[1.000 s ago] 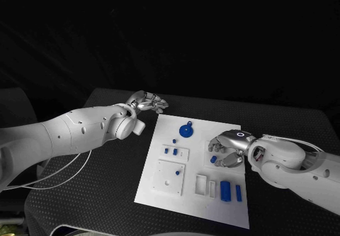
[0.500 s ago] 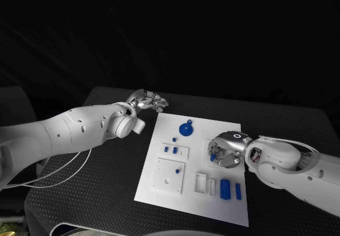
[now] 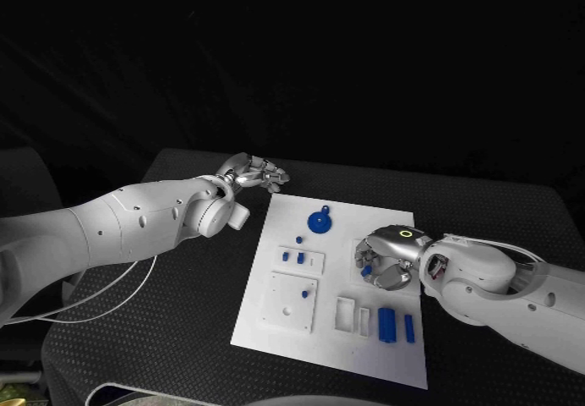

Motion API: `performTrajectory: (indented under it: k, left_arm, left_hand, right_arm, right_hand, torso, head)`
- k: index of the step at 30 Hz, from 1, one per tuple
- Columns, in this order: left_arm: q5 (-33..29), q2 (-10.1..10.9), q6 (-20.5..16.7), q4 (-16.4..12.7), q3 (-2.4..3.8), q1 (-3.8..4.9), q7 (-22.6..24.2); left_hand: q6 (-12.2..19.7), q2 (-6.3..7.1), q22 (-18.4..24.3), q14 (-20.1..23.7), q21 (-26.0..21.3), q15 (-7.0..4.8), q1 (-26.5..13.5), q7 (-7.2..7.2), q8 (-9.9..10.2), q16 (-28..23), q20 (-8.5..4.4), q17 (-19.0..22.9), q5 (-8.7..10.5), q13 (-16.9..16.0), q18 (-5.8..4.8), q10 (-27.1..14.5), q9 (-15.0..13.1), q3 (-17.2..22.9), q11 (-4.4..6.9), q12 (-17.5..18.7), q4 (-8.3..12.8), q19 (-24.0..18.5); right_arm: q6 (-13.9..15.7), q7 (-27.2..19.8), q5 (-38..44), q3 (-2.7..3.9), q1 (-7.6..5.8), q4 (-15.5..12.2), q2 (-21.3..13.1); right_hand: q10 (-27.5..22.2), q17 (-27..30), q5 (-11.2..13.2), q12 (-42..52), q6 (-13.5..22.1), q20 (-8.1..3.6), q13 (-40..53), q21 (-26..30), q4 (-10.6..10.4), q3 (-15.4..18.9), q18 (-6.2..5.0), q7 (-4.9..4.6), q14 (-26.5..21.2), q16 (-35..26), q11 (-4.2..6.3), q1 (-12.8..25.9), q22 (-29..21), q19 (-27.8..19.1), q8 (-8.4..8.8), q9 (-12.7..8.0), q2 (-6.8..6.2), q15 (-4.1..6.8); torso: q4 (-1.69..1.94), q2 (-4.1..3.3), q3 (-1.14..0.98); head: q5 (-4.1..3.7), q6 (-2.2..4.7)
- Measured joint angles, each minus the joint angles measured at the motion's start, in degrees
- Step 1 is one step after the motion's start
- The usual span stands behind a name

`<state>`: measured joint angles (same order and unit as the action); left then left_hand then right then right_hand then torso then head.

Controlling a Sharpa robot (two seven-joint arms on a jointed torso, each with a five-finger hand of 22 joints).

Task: Assemble the parts on the task board

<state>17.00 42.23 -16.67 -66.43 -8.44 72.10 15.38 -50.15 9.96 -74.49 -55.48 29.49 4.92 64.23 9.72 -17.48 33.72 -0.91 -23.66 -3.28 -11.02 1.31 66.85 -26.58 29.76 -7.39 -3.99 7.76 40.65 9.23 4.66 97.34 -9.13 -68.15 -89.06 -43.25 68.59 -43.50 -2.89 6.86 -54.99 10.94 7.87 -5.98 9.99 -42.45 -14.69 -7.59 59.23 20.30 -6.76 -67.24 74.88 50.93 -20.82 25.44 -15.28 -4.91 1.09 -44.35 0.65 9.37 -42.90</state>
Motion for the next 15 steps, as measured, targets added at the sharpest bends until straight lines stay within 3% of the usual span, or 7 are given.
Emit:
performTrajectory:
  k: [3, 10, 15]
  left_arm:
    - [0.0, 0.0, 0.0, 0.0, 0.0, 0.0, 0.0]
    - [0.0, 0.0, 0.0, 0.0, 0.0, 0.0, 0.0]
    - [0.0, 0.1, 0.1, 0.0, 0.0, 0.0, -0.1]
  left_hand:
    - [0.0, 0.0, -0.1, 0.0, 0.0, 0.0, 0.0, 0.0, 0.0, 0.0, 0.0, -0.1, 0.0, 0.0, 0.0, 0.0, 0.0, 0.0, 0.0, 0.0, 0.0, 0.0]
    - [0.0, 0.0, -0.1, 0.0, 0.0, 0.0, 0.0, 0.0, 0.0, 0.0, 0.0, -0.1, 0.0, 0.0, 0.0, 0.0, 0.0, 0.0, 0.0, 0.0, 0.0, 0.0]
    - [0.0, 0.0, 0.0, 0.0, 0.0, 0.0, 0.0, 0.0, 0.0, -0.2, 0.0, -0.1, 0.0, 0.0, 0.0, 0.0, 0.0, 0.0, 0.0, 0.0, 0.0, 0.0]
  right_arm:
    - [0.4, 0.0, -0.1, 0.0, 0.01, 0.0, 0.0]
    - [1.1, 0.1, -0.2, 0.0, 0.02, -0.2, 0.0]
    - [1.2, 0.2, 0.1, 0.0, 0.05, -0.2, -0.1]
  right_hand:
    - [0.0, 0.0, 0.0, -0.2, 0.4, 0.3, -0.1, 0.2, 0.2, 0.2, 0.01, -0.43, -0.2, -0.3, 0.0, 0.1, 0.0, -0.3, 0.31, -0.1, -0.57, 0.01]
    - [0.0, 0.0, 0.0, -0.2, 0.4, 0.3, -0.1, 0.2, 0.2, 0.0, 0.01, -0.43, -0.2, -0.3, 0.0, 0.1, 0.1, -0.3, 0.31, -0.2, -0.57, 0.01]
    - [1.0, -0.3, 0.0, 0.2, -0.3, 0.0, 0.3, 0.2, 0.1, -2.1, 0.02, 0.27, 0.5, 0.1, 0.7, -1.5, 0.1, 0.5, 0.06, 0.0, 1.04, 0.64]
  torso:
    - [0.0, 0.0, 0.0]
    - [0.0, 0.0, 0.0]
    - [0.02, 0.01, 0.01]
  head:
    - [0.0, 0.0]
    - [0.03, -0.03]
    - [0.04, -0.04]
